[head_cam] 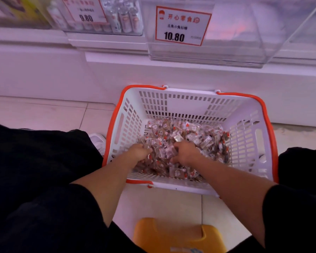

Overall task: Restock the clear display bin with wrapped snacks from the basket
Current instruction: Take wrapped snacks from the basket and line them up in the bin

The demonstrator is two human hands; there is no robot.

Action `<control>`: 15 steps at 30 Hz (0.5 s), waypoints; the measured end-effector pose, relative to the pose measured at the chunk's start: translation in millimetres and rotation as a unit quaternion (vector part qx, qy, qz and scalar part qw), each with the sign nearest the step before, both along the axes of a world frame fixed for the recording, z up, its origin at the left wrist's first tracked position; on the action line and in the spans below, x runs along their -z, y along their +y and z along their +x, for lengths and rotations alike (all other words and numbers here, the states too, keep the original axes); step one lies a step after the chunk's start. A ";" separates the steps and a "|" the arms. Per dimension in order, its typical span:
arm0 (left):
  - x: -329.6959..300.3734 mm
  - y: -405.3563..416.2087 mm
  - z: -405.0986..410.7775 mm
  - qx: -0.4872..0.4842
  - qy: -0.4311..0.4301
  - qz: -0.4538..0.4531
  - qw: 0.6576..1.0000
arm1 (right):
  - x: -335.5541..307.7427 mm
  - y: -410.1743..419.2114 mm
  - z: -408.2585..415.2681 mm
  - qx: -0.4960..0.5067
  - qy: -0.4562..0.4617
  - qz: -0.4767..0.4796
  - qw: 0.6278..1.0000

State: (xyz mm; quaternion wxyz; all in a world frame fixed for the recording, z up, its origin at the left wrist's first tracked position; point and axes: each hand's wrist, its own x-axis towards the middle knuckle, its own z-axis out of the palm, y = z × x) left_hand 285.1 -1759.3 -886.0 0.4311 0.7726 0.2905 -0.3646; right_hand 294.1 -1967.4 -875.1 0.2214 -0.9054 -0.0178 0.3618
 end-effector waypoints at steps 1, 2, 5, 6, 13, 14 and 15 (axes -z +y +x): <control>-2.5 1.2 0.1 -0.037 0.012 -0.025 0.999 | -1.8 2.7 1.0 -0.005 -0.012 -0.018 1.000; -5.1 1.1 0.4 -0.071 0.027 -0.050 0.996 | -3.8 4.4 2.1 -0.018 -0.032 -0.043 0.998; -15.8 -2.1 2.6 -0.162 0.050 -0.122 0.978 | -8.9 3.5 7.8 -0.048 -0.064 -0.085 0.993; -20.5 -3.6 4.6 -0.176 0.042 -0.138 0.974 | -13.7 2.0 10.2 -0.041 -0.064 -0.068 0.995; -70.3 -10.3 27.5 -0.184 -0.056 -0.233 0.953 | -86.1 -13.8 30.0 0.132 0.029 0.276 0.952; -83.8 -13.1 34.0 -0.143 -0.058 -0.257 0.954 | -103.4 -15.6 32.0 0.141 0.083 0.324 0.932; -101.0 -16.3 42.4 -0.089 -0.056 -0.280 0.954 | -122.3 -18.0 34.5 0.128 0.121 0.355 0.918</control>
